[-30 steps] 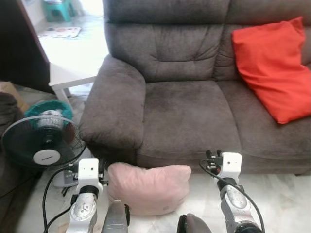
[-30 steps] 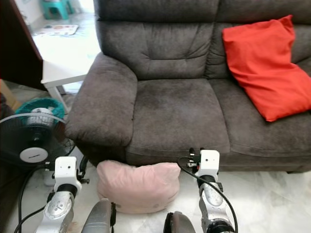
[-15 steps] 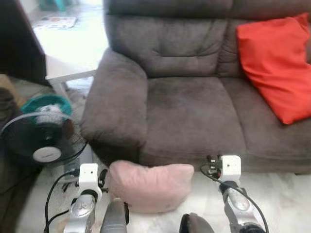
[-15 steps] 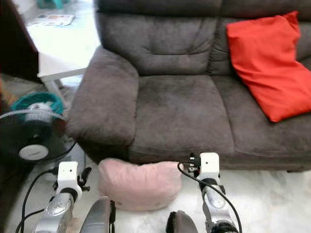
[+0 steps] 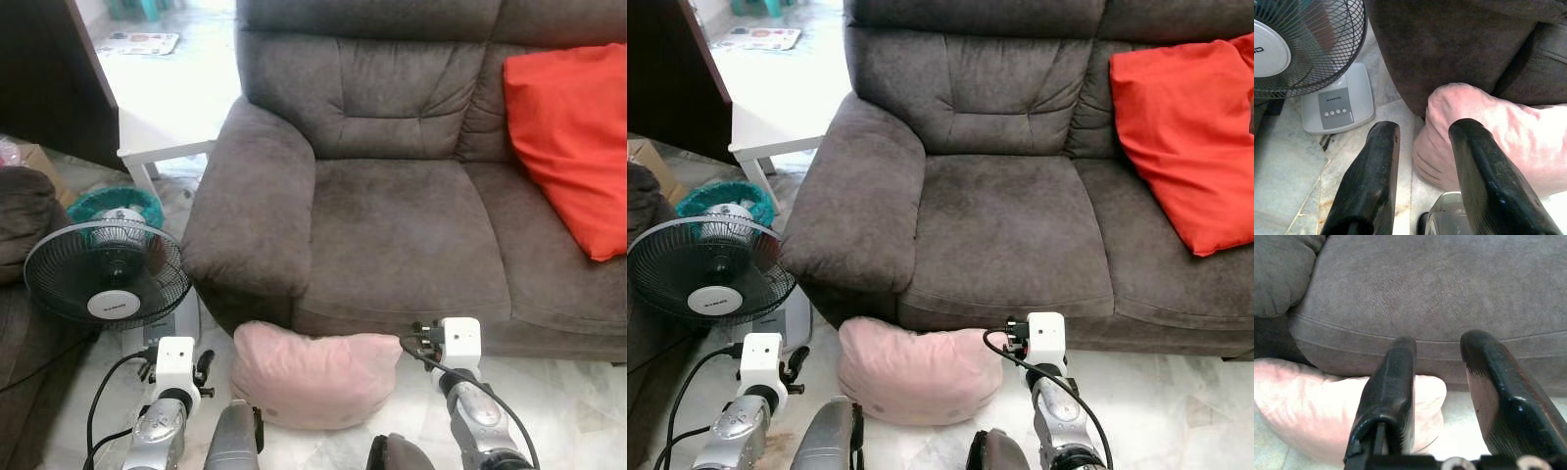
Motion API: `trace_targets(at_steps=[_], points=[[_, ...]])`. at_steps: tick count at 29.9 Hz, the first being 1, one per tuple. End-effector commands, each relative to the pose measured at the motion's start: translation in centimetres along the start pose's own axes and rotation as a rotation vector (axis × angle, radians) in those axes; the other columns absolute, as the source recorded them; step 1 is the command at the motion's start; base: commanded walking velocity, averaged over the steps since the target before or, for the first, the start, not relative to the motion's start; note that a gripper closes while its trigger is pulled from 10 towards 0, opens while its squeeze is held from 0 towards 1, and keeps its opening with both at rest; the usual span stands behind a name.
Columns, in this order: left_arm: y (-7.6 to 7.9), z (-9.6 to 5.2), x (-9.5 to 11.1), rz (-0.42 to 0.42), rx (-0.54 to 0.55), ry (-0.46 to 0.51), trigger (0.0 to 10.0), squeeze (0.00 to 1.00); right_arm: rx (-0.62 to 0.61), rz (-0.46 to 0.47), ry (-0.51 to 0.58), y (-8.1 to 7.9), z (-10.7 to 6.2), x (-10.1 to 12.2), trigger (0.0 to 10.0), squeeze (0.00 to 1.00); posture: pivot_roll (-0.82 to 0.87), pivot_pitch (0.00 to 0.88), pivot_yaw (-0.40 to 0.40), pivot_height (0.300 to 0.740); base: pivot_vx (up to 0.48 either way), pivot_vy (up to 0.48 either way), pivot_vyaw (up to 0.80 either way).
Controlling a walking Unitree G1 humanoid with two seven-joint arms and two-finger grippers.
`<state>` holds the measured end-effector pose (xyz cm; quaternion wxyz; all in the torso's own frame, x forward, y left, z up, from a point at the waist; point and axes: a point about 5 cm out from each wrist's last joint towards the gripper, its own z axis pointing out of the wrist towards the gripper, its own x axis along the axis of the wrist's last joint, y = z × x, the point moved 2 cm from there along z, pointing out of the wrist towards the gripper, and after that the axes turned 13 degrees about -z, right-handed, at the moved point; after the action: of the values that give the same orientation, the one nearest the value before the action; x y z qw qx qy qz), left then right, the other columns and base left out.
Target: Move the pillow to the sofa from floor
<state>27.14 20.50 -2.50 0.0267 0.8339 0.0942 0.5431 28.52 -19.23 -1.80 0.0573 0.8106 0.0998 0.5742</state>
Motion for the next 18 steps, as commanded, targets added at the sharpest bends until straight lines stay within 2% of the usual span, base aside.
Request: trace_targets(at_steps=[1, 11, 14, 18], points=[[0.08, -0.07, -0.39, 0.008, -0.007, -0.014, 10.0, 0.0, 0.004, 0.003, -0.012, 0.0, 0.11, -0.03, 10.0, 0.0, 0.19, 0.098, -0.043, 0.643, 0.251, 0.0, 0.0], [-0.43, -0.03, -0.67, 0.017, -0.011, -0.031, 10.0, 0.0, 0.023, -0.018, -0.019, -0.58, 0.07, -0.16, 10.0, 0.0, 0.19, 0.095, -0.041, 0.643, 0.393, 0.0, 0.0], [-0.05, 0.21, -0.28, 0.015, -0.017, -0.018, 10.0, 0.0, 0.044, -0.046, -0.022, -0.86, 0.08, -0.19, 10.0, 0.0, 0.19, 0.095, -0.041, 0.643, 0.36, 0.0, 0.77], [0.24, 0.27, -0.13, 0.018, -0.032, -0.009, 10.0, 0.0, 0.035, -0.017, -0.029, -0.9, 0.05, -0.31, 10.0, 0.0, 0.19, 0.097, -0.042, 0.643, 0.0, 0.0, 0.7]])
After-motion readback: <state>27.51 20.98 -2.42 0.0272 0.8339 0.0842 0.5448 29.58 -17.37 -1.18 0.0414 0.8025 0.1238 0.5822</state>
